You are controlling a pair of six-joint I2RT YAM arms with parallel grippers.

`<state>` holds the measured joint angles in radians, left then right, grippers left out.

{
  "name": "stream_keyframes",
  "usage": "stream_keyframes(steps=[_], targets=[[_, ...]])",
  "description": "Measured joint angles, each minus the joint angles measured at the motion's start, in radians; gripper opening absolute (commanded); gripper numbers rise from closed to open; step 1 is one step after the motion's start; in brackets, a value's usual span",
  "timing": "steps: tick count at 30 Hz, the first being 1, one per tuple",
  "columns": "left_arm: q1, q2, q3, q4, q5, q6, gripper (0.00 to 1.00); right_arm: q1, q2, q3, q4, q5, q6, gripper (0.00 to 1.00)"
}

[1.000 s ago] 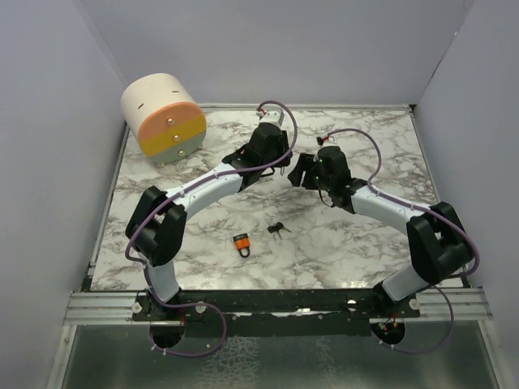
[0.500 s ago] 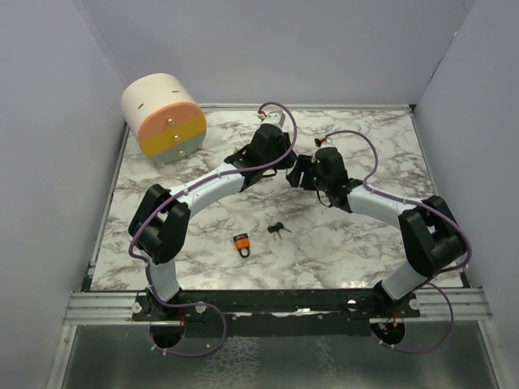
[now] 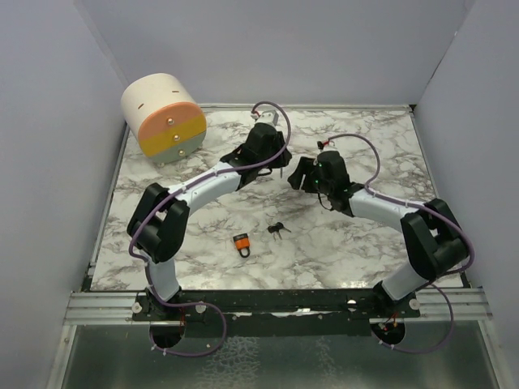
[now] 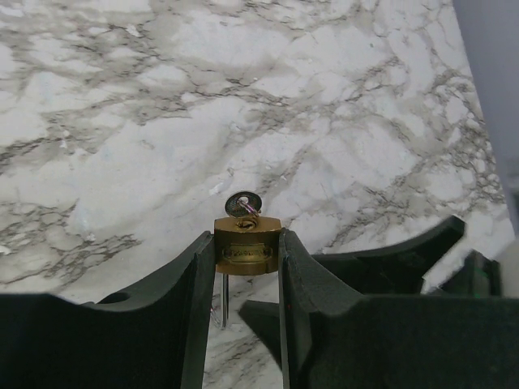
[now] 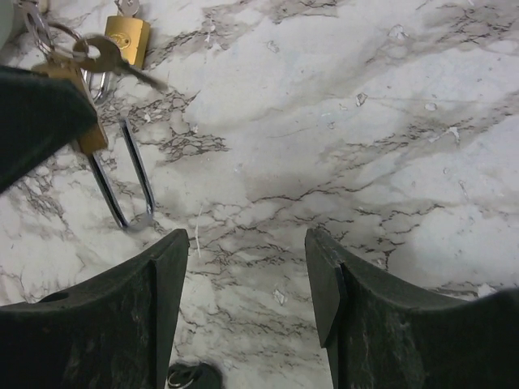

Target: Unlock with the key

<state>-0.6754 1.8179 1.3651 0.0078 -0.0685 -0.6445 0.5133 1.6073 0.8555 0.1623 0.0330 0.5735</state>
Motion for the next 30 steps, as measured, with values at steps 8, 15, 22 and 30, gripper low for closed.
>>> stream_keyframes(steps=[8, 15, 22, 30], targets=[[0.103, 0.097, 0.107, -0.09, -0.032, 0.065, 0.0, -0.026, -0.196, -0.088, -0.024, 0.046, -0.017, 0.6], [0.14, 0.267, 0.27, -0.193, -0.044, 0.125, 0.0, -0.049, -0.339, -0.09, -0.041, 0.061, -0.054, 0.6], [0.14, 0.38, 0.394, -0.271, -0.045, 0.161, 0.0, -0.051, -0.364, -0.09, -0.051, 0.061, -0.063, 0.6], [0.14, 0.435, 0.427, -0.294, -0.045, 0.168, 0.0, -0.051, -0.377, -0.094, -0.051, 0.06, -0.063, 0.6]])
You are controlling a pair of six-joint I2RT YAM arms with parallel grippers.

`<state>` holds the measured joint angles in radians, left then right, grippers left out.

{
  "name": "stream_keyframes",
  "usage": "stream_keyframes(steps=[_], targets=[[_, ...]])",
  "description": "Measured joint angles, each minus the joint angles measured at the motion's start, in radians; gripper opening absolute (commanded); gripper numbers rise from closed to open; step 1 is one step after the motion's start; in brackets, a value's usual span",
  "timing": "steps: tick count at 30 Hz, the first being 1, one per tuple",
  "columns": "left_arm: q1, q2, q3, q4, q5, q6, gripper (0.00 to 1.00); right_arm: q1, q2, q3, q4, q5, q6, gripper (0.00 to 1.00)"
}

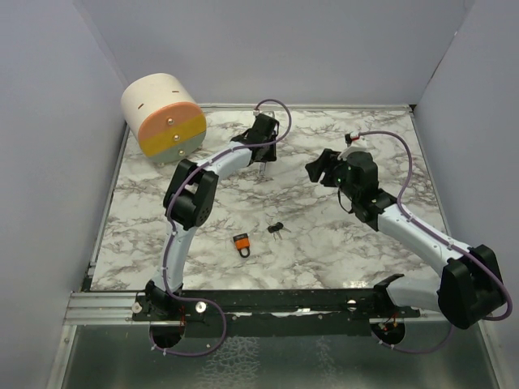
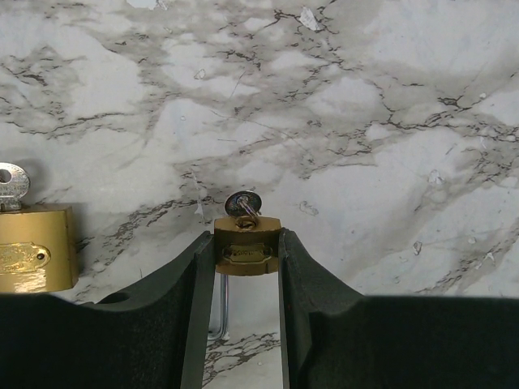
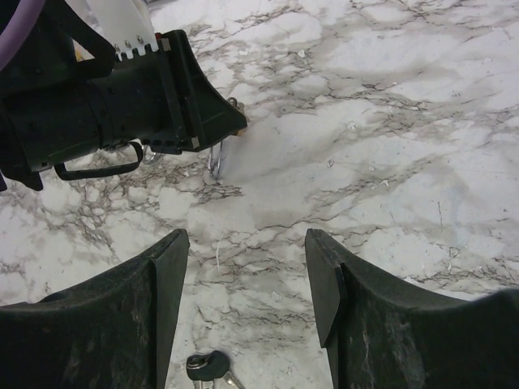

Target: Unlock with the key

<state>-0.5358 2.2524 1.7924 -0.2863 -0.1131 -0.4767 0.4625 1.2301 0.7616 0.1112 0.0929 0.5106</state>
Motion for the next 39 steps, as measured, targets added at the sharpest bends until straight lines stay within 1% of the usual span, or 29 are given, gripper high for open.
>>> stream_keyframes(steps=[14, 15, 17, 19, 20, 23, 24, 26, 27, 31, 33, 34, 37, 39], targets=[[0.0, 0.045, 0.022, -0.005, 0.011, -0.026, 0.0, -0.005, 0.0, -0.021, 0.0, -0.004, 0.001, 0.6], [0.0, 0.048, 0.026, -0.006, 0.014, -0.027, 0.06, -0.005, 0.0, -0.021, 0.0, -0.005, 0.001, 0.6], [0.0, 0.057, 0.035, -0.003, 0.021, -0.029, 0.22, -0.005, 0.0, -0.022, 0.0, -0.005, 0.001, 0.6], [0.0, 0.061, 0.036, -0.001, 0.027, -0.03, 0.43, -0.005, 0.0, -0.023, 0.0, -0.005, 0.001, 0.6], [0.0, 0.061, 0.037, 0.0, 0.029, -0.031, 0.51, -0.005, 0.0, -0.023, 0.0, -0.005, 0.001, 0.6], [0.0, 0.065, 0.037, 0.001, 0.038, -0.036, 0.7, -0.005, 0.0, -0.023, 0.0, -0.005, 0.001, 0.6], [0.0, 0.066, 0.037, 0.0, 0.04, -0.038, 0.74, -0.005, 0.0, -0.023, 0.0, -0.005, 0.001, 0.6], [0.0, 0.067, 0.037, 0.006, 0.042, -0.042, 0.97, -0.005, 0.0, -0.023, 0.0, -0.005, 0.001, 0.6], [0.0, 0.067, 0.037, 0.008, 0.042, -0.044, 0.99, -0.005, 0.0, -0.023, 0.0, -0.005, 0.001, 0.6], [0.0, 0.064, 0.038, 0.024, 0.045, -0.052, 0.99, -0.005, 0.0, -0.023, 0.0, -0.006, 0.001, 0.61], [0.0, 0.056, 0.03, 0.027, 0.047, -0.053, 0.99, -0.005, -0.002, -0.023, -0.001, -0.005, 0.001, 0.71], [0.0, 0.044, 0.018, 0.029, 0.048, -0.055, 0.99, -0.006, -0.006, -0.023, -0.005, -0.006, 0.005, 0.74], [0.004, -0.032, -0.044, 0.043, 0.048, -0.062, 0.99, -0.013, -0.019, -0.023, -0.017, -0.019, 0.011, 0.78], [0.006, -0.126, -0.119, 0.084, 0.046, -0.071, 0.99, -0.027, -0.021, -0.023, -0.023, -0.053, 0.016, 0.78]])
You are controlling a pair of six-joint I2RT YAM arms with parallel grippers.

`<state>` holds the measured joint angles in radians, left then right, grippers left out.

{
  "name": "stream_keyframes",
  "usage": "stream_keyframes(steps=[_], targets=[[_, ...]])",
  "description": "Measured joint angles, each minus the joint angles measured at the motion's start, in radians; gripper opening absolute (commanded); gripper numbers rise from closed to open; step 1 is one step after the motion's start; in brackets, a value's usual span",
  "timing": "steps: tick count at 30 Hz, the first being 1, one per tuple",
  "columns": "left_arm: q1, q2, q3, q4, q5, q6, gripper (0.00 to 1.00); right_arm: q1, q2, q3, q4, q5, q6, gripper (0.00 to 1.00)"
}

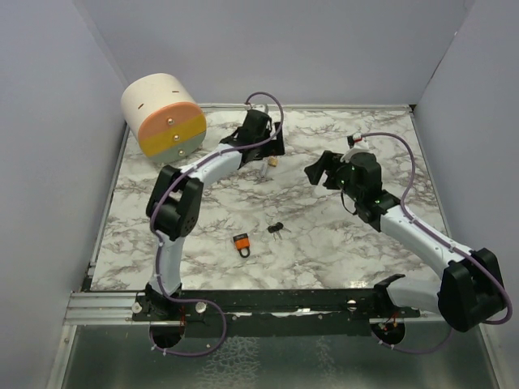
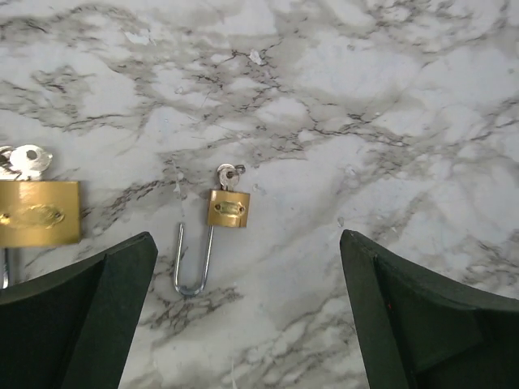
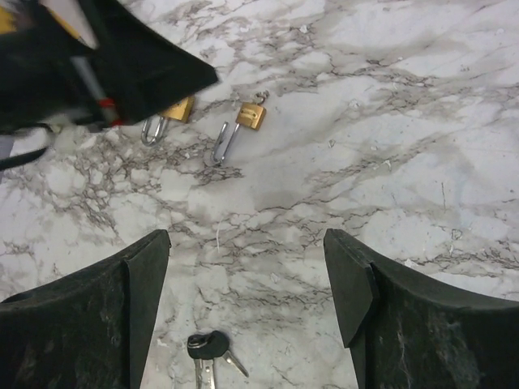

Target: Unlock with the key

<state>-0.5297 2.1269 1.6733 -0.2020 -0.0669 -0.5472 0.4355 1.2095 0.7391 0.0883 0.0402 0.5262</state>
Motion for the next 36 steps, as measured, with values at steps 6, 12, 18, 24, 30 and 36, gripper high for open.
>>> stream_keyframes(steps=[6, 12, 18, 24, 30, 36], targets=[[0.005, -0.384, -0.328, 0.222, 0.004, -0.05, 0.98, -0.035, 0.034, -0.001, -0.032, -0.138, -0.026, 0.68], [0.0, -0.645, -0.742, 0.439, 0.044, -0.116, 0.96, -0.015, 0.042, -0.055, -0.032, -0.263, -0.068, 0.65], [-0.07, -0.731, -1.015, 0.428, 0.019, -0.121, 0.96, 0.135, 0.06, -0.166, -0.027, -0.27, -0.071, 0.65], [-0.105, -0.885, -1.105, 0.412, -0.039, -0.116, 0.95, 0.304, 0.161, -0.175, -0.004, -0.208, -0.058, 0.63], [-0.105, -0.972, -1.17, 0.41, -0.095, -0.116, 0.95, 0.37, 0.22, -0.174, 0.018, -0.156, -0.045, 0.59], [-0.105, -1.02, -1.214, 0.402, -0.13, -0.116, 0.95, 0.39, 0.26, -0.136, 0.031, -0.141, -0.04, 0.59]])
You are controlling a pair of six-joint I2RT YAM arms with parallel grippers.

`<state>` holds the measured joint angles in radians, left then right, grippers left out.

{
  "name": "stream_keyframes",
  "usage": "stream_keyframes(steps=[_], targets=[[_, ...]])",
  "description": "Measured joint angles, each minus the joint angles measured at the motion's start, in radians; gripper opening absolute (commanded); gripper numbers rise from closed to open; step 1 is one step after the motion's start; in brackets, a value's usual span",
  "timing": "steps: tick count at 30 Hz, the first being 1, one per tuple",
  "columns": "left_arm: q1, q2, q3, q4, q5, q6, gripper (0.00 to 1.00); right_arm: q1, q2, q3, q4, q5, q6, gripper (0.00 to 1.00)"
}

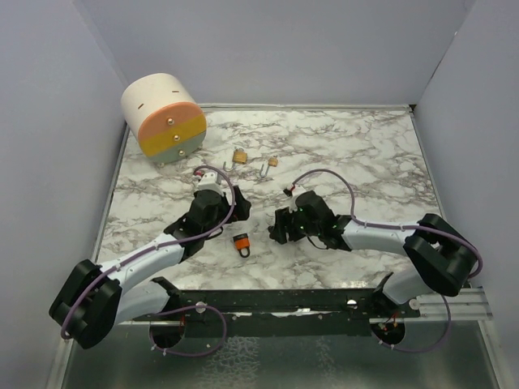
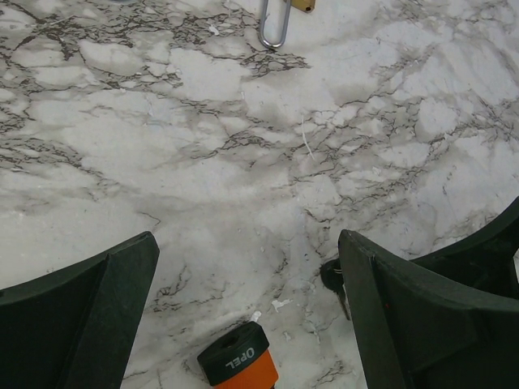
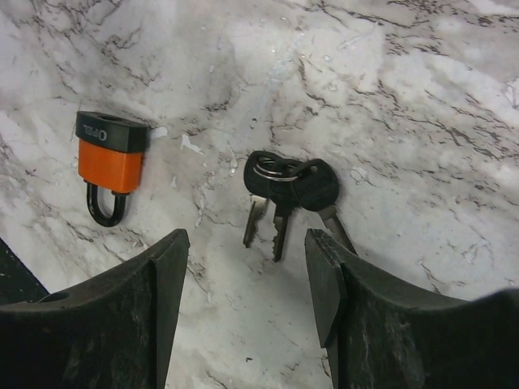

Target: Unlock with the key

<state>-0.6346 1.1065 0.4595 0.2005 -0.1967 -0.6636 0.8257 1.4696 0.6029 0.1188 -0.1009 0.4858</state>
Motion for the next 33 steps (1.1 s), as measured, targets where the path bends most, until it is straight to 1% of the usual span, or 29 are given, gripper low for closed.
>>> stream_keyframes(steps=[10, 15, 25, 33], targets=[[0.0, -0.077, -0.036, -0.017, -0.045, 0.0, 0.96, 0.064, 0.027, 0.023, 0.016, 0.008, 0.025, 0.59], [0.0, -0.115, -0.039, -0.028, -0.061, 0.0, 0.96, 0.092, 0.07, 0.057, 0.016, 0.011, 0.035, 0.59], [0.0, -0.18, -0.076, -0.061, -0.084, 0.0, 0.97, 0.096, 0.111, 0.091, -0.009, 0.073, 0.06, 0.59], [0.0, -0.188, -0.077, -0.061, -0.089, 0.003, 0.97, 0.097, 0.154, 0.137, -0.022, 0.112, 0.061, 0.59]])
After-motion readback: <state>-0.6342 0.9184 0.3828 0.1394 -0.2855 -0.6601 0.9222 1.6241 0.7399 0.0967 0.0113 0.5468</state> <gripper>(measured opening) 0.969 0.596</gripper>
